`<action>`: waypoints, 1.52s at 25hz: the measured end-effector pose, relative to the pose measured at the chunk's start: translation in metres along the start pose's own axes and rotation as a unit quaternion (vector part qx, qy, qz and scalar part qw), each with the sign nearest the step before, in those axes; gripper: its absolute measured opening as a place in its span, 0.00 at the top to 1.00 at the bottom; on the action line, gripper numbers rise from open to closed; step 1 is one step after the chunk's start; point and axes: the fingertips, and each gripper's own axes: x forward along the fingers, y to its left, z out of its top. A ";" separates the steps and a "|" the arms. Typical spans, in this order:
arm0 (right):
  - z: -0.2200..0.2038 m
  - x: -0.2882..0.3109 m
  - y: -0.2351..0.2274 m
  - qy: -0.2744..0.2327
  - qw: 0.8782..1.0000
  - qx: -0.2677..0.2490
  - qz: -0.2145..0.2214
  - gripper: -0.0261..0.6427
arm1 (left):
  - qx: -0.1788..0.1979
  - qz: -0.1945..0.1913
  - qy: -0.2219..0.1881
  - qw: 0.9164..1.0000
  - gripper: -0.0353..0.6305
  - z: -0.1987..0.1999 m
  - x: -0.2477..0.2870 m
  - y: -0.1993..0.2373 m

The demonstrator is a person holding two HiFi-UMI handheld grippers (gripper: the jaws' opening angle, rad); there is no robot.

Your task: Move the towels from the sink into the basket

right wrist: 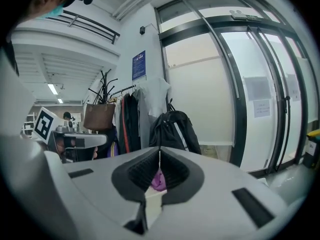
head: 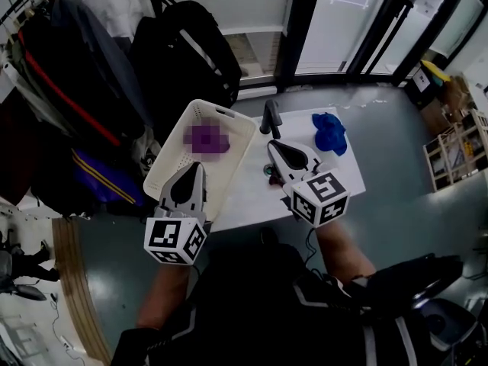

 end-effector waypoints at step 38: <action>-0.060 -0.038 -0.161 0.030 0.992 0.037 -0.121 0.81 | -0.009 -0.105 0.064 0.992 0.94 -0.044 0.125 -0.125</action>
